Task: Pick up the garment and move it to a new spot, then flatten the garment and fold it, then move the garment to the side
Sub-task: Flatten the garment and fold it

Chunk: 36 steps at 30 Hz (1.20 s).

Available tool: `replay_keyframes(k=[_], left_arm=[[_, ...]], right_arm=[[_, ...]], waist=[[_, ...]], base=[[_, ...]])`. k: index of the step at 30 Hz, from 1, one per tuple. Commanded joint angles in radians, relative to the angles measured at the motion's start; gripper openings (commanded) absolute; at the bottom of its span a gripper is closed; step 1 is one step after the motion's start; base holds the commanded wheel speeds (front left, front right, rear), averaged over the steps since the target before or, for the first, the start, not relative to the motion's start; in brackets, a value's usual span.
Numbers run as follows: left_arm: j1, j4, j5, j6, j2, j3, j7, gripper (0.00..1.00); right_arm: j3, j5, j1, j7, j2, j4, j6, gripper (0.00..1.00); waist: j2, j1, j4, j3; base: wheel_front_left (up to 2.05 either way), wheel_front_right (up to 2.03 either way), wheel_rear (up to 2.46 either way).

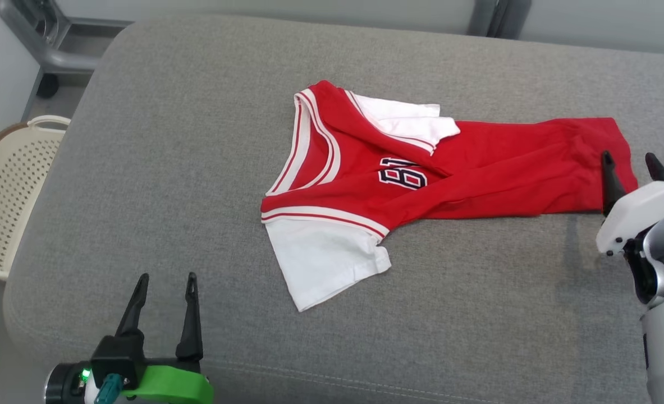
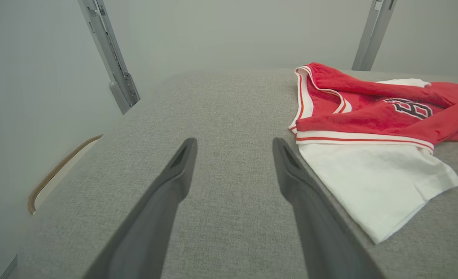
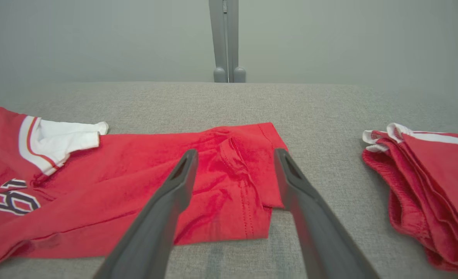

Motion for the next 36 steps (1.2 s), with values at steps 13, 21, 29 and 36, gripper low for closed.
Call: replay_keyframes(k=[13, 21, 29, 36], left_arm=[[0.052, 0.035, -0.031, 0.02, 0.007, 0.044, 0.0, 1.0], [0.042, 0.027, -0.027, -0.017, 0.042, 0.024, 0.0, 1.0], [0.022, 0.071, -0.006, -0.033, 0.09, -0.007, 0.028, 1.0], [0.032, 0.092, -0.026, -0.039, 0.11, -0.02, 0.047, 1.0]], right_arm=[[0.057, -0.078, 0.297, -0.265, 0.107, -0.215, -0.001, 1.0], [0.111, -0.053, 0.407, -0.313, 0.14, -0.275, -0.001, 1.0], [0.202, -0.025, 0.459, -0.323, 0.139, -0.257, -0.001, 1.0], [0.221, -0.014, 0.499, -0.313, 0.14, -0.224, -0.001, 1.0]], waist=[[0.0, 0.0, -0.091, -0.192], [0.0, 0.0, -0.115, -0.22], [0.0, 0.0, -0.154, -0.236], [0.0, 0.0, -0.175, -0.246]], base=[[0.0, 0.0, 0.0], [0.0, 0.0, 0.0], [0.0, 0.0, 0.0], [0.0, 0.0, 0.0]])
